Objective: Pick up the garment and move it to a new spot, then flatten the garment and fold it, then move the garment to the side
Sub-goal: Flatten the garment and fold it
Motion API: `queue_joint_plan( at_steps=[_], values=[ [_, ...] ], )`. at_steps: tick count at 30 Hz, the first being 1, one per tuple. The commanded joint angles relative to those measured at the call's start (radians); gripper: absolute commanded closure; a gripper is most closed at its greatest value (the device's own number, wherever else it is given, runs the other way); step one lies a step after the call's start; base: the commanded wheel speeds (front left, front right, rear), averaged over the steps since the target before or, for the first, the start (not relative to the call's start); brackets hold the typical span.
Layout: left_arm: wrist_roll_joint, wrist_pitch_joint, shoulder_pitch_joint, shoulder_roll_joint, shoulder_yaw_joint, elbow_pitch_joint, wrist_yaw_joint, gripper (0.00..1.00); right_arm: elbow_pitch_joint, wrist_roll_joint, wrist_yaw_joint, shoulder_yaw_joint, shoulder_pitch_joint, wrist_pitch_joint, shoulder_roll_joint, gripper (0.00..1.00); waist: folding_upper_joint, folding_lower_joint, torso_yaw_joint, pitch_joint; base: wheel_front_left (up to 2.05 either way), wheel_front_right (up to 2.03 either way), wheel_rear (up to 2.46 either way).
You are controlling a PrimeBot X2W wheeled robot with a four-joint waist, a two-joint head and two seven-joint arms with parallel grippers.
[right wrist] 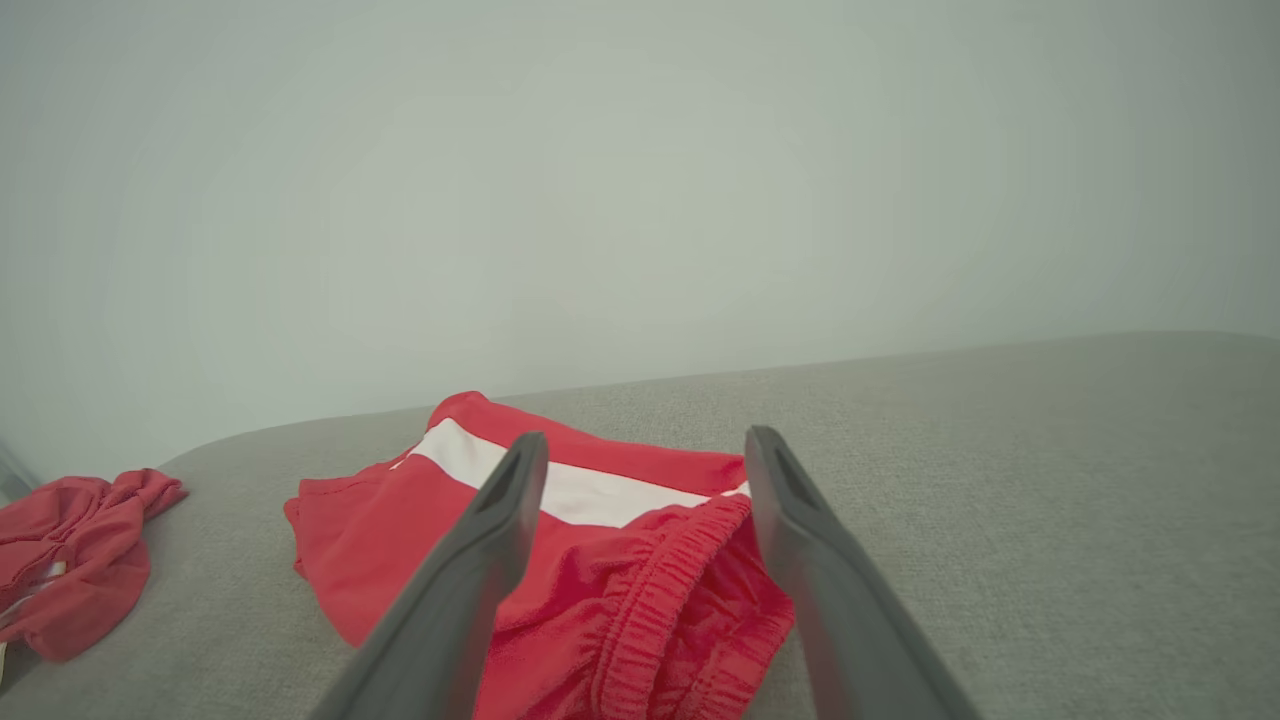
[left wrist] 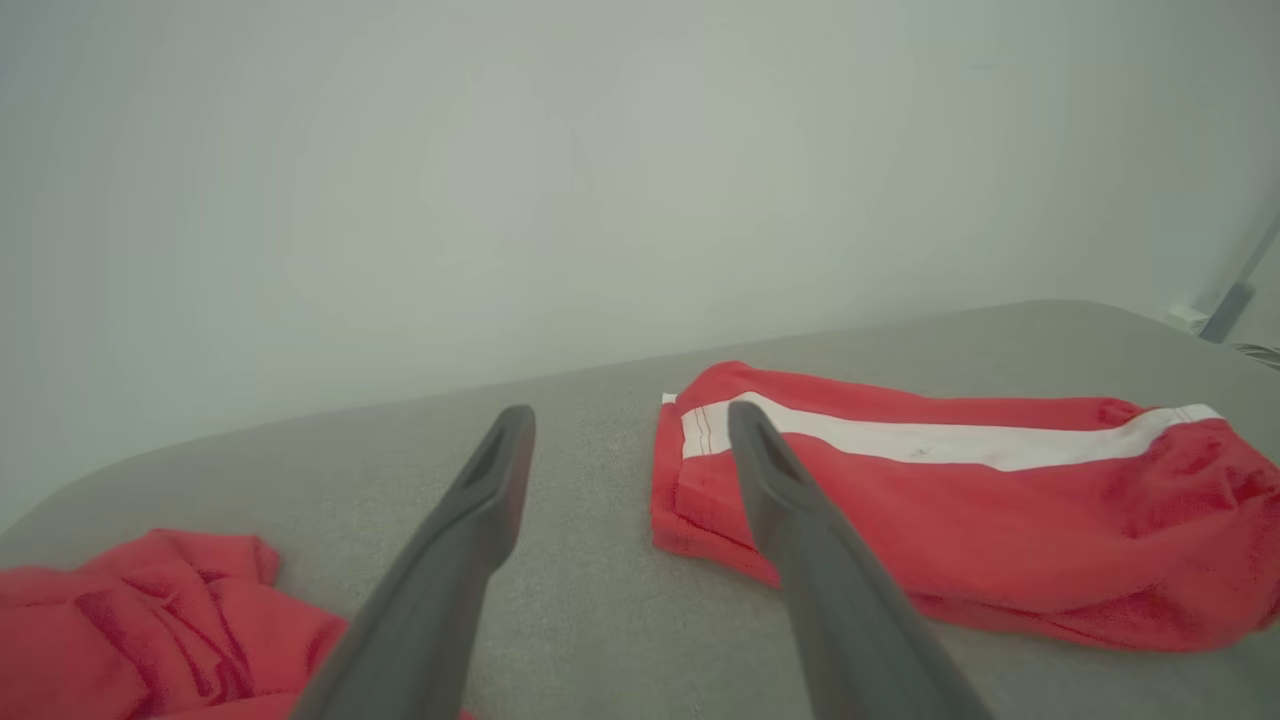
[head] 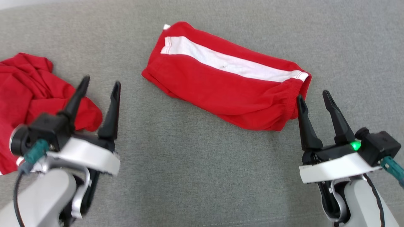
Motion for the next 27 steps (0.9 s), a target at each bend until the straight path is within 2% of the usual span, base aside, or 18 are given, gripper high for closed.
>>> queue_joint_plan(
  at_steps=[1,4,10,15,27],
  values=[
    [0.017,-0.011,0.027,0.041,0.046,-0.046,0.030,0.00,-0.044,-0.024,0.000,0.011,0.032,-0.013,-0.002,0.00,-0.0001,0.0000,0.022,-0.037,0.00,0.00,0.00],
    [0.021,-0.012,0.117,0.034,0.043,-0.087,0.072,0.00,-0.071,-0.059,0.000,-0.006,0.079,-0.013,-0.006,0.00,-0.0001,0.0000,0.034,-0.070,0.00,0.00,0.00],
    [0.037,-0.013,0.244,0.011,0.053,-0.125,0.120,0.00,-0.102,-0.109,0.000,-0.050,0.164,-0.013,-0.015,0.00,-0.0001,0.0000,0.062,-0.120,0.00,0.00,0.00],
    [0.040,-0.013,0.316,-0.009,0.072,-0.122,0.125,0.00,-0.112,-0.139,0.000,-0.090,0.236,-0.013,-0.013,0.00,-0.0001,0.0000,0.077,-0.160,0.00,0.00,0.00],
    [0.038,-0.013,0.375,-0.028,0.094,-0.091,0.099,0.00,-0.112,-0.138,0.000,-0.123,0.320,-0.013,0.002,0.00,-0.0001,0.0000,0.069,-0.187,0.00,0.00,0.00]
  ],
)
